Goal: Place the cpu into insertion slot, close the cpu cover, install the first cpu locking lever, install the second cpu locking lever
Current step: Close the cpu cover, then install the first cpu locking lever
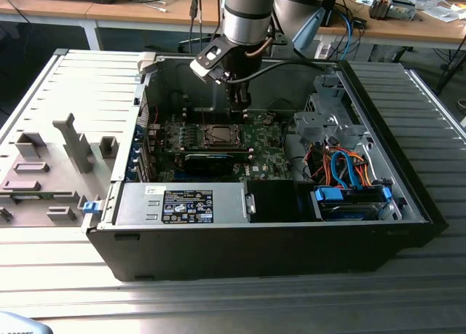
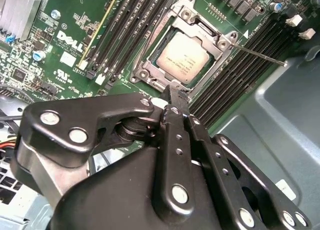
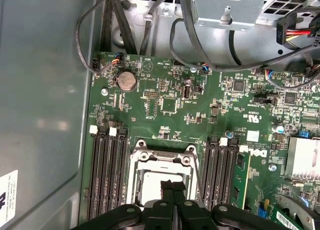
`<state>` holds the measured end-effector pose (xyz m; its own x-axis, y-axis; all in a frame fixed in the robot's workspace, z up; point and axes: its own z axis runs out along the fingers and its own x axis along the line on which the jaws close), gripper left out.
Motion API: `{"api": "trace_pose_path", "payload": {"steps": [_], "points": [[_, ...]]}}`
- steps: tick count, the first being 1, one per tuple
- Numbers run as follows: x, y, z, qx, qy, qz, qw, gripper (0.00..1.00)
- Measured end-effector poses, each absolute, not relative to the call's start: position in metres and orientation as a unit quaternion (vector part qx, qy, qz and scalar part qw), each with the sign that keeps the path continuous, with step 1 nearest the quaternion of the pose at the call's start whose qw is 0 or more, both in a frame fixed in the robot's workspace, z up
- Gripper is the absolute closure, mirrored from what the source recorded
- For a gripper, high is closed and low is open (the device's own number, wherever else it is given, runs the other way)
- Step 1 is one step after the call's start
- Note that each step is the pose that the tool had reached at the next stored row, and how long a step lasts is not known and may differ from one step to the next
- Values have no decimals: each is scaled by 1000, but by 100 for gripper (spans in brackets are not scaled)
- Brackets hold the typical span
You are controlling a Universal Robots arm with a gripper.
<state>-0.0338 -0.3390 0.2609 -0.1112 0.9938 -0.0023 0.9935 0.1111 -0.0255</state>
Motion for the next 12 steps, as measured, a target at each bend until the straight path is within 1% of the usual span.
{"api": "trace_pose_path", "payload": {"steps": [4,12], "points": [[-34,-339,261,-667,-745,8,5,89],[-34,-339,261,-650,-760,8,5,89]]}}
